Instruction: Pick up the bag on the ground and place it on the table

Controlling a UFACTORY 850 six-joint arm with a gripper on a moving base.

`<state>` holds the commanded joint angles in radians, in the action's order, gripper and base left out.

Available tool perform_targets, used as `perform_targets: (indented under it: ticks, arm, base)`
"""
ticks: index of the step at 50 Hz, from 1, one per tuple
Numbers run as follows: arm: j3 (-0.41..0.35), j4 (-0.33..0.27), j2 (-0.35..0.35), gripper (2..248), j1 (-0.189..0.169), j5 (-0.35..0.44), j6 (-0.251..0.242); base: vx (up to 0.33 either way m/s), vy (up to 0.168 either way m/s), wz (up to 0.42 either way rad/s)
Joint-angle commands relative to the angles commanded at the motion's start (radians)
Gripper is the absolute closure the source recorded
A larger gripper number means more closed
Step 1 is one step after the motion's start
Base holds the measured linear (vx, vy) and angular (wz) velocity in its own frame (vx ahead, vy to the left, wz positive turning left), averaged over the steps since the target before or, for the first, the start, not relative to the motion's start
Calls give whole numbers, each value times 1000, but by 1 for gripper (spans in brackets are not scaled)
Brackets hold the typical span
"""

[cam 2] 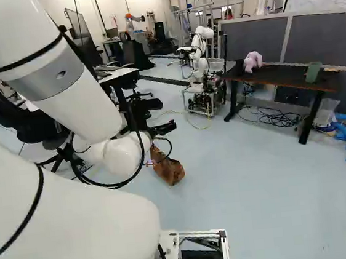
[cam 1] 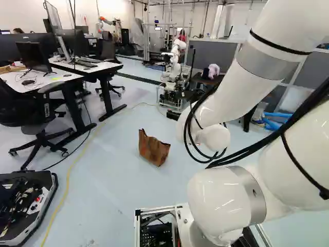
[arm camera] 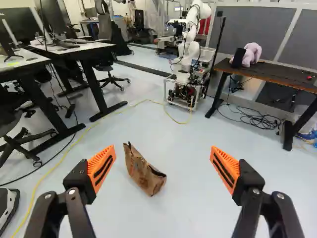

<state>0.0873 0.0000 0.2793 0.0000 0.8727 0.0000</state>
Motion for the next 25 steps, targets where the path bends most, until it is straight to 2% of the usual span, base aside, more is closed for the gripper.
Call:
perform_targets:
  ticks: [25]
  arm:
    - [0,0,0,3,0,0,0]
  base:
    - [189,42,189]
